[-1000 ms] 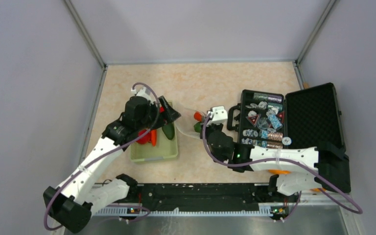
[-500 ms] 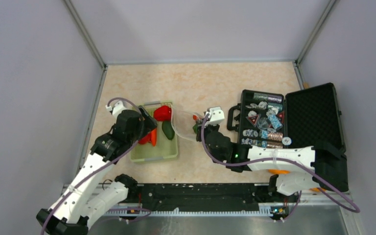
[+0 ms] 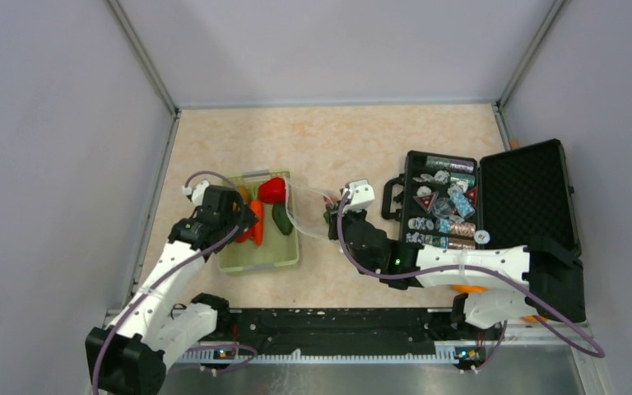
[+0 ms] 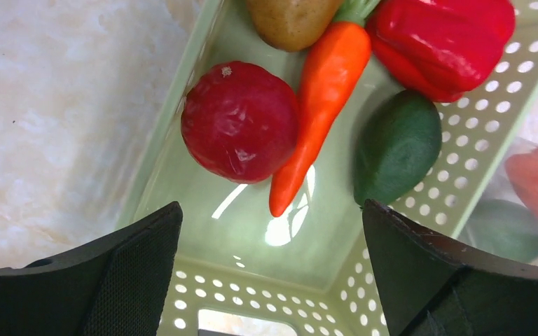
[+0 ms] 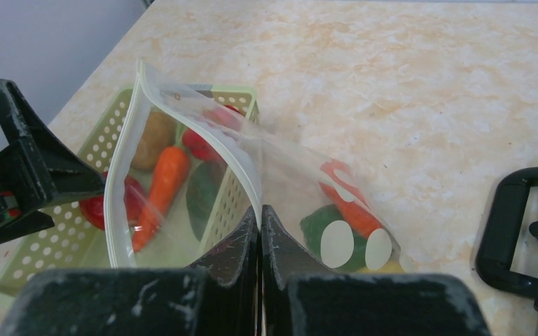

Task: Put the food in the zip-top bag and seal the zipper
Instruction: Pick up the fake fruit from the bin.

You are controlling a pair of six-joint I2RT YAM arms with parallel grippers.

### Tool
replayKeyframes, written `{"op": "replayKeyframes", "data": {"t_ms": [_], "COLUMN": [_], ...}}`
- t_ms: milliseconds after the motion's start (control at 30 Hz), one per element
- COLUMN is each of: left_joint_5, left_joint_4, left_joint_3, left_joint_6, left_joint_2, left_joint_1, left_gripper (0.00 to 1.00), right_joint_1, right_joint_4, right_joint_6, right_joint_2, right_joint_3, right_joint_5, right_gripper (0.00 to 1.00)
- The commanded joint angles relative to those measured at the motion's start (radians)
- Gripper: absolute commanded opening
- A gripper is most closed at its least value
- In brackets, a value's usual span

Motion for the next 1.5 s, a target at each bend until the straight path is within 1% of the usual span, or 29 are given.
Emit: {"op": "replayKeyframes", "data": {"t_ms": [0, 133, 233, 300, 400, 567, 667, 867, 1033, 1167, 1200, 1233, 1367, 1400, 1433, 1467], "left_joint_5": [-0.015, -0.086, -0.084, -0.086, -0.100, -0.159, -0.187, -0.181, -0.159, -0.155, -0.152, -0.151, -0.155, -0.153, -0.148, -0.136], "left_joint_4": [0.083, 0.118, 0.140, 0.146, 0.153, 0.138, 0.136, 0.150, 0.148, 0.161, 0.166, 0.168, 0.175, 0.176, 0.179, 0.181], "left_joint_3": [-0.024, -0.047, -0.053, -0.055, -0.058, -0.070, -0.085, -0.105, -0.099, -0.117, -0.123, -0.127, -0.128, -0.126, -0.125, -0.123], "left_joint_6": [-0.003, -0.048, -0.055, -0.075, -0.109, -0.183, -0.223, -0.257, -0.255, -0.265, -0.265, -0.267, -0.253, -0.249, -0.242, -0.230], "left_joint_2": [0.024, 0.055, 0.087, 0.108, 0.136, 0.156, 0.151, 0.176, 0.211, 0.208, 0.205, 0.201, 0.178, 0.174, 0.169, 0.164], "left_joint_1": [0.020, 0.028, 0.033, 0.035, 0.037, 0.038, 0.040, 0.040, 0.040, 0.040, 0.040, 0.040, 0.040, 0.040, 0.040, 0.040], "left_gripper": [0.95, 0.90, 0.89, 0.88, 0.78, 0.80, 0.82, 0.84, 0.80, 0.77, 0.73, 0.65, 0.55, 0.47, 0.36, 0.30], "right_joint_1": [-0.010, -0.012, -0.012, -0.012, -0.013, -0.013, -0.012, -0.012, -0.012, -0.012, -0.012, -0.012, -0.013, -0.012, -0.013, -0.013], "right_joint_4": [0.001, 0.025, 0.085, 0.118, 0.119, 0.091, 0.085, 0.084, 0.083, 0.080, 0.080, 0.080, 0.080, 0.082, 0.082, 0.084], "right_joint_6": [0.019, -0.008, -0.073, -0.086, -0.092, -0.096, -0.096, -0.097, -0.100, -0.099, -0.095, -0.093, -0.087, -0.087, -0.087, -0.086], "right_joint_2": [-0.019, -0.026, -0.040, -0.047, -0.047, -0.044, -0.043, -0.033, -0.033, -0.035, -0.036, -0.038, -0.041, -0.040, -0.041, -0.040], "right_joint_3": [0.037, 0.028, 0.005, -0.006, -0.008, 0.003, 0.007, 0.014, 0.018, 0.016, 0.015, 0.014, 0.008, 0.007, 0.005, 0.005], "right_joint_5": [-0.019, -0.051, -0.144, -0.178, -0.185, -0.181, -0.180, -0.187, -0.190, -0.184, -0.180, -0.179, -0.172, -0.169, -0.166, -0.164], "right_gripper": [0.00, 0.00, 0.00, 0.00, 0.00, 0.00, 0.00, 0.00, 0.00, 0.00, 0.00, 0.00, 0.00, 0.00, 0.00, 0.00]}}
